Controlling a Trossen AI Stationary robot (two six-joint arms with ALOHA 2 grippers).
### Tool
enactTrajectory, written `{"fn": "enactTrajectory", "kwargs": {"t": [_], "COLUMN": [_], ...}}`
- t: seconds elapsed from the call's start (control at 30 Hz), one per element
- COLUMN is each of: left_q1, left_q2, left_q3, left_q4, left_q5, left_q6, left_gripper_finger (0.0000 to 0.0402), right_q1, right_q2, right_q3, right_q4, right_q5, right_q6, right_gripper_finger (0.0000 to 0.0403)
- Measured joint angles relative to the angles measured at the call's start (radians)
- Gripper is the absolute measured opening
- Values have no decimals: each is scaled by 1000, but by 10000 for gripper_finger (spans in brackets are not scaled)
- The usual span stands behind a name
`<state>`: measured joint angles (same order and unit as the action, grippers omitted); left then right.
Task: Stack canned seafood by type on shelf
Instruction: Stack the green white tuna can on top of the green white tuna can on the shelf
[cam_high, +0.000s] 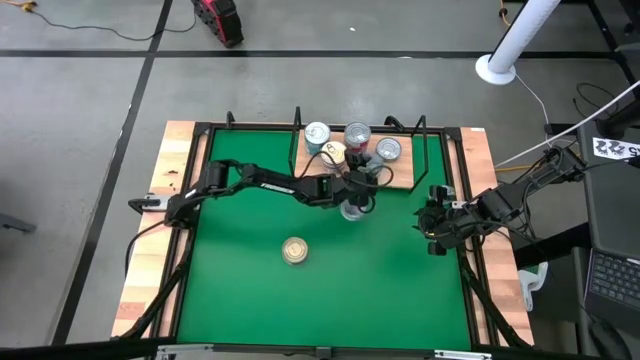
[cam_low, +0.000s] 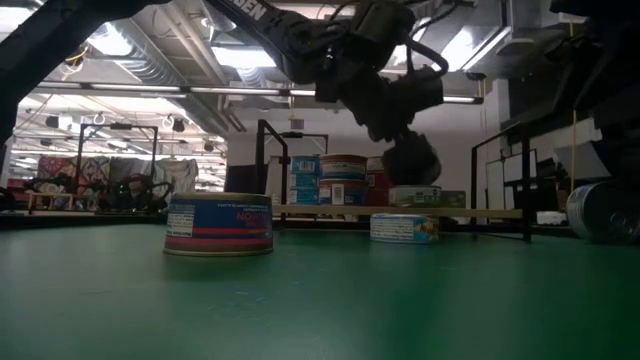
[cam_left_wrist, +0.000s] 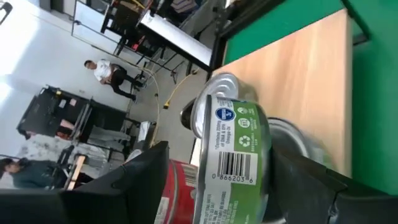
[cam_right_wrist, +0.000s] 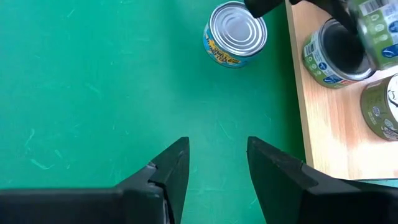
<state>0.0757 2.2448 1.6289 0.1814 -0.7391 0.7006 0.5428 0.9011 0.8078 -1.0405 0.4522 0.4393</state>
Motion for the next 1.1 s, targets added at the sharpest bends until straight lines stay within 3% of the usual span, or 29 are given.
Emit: {"fn": "enactTrajectory", "kwargs": {"t": [0.73, 1.1], "left_q1": [5, 12], "left_q2": [2, 2], "left_q3": [0, 0], "left_q4": [-75, -97], "left_q5": [105, 107], "left_q6": [-176, -204], "left_gripper_finger": [260, 260], "right_q1": [0, 0], "right_q2": [0, 0], "right_q3": [0, 0], "right_q4": [0, 0], "right_q5": [0, 0], "right_q6": [0, 0], "right_gripper_finger": [161, 161]}}
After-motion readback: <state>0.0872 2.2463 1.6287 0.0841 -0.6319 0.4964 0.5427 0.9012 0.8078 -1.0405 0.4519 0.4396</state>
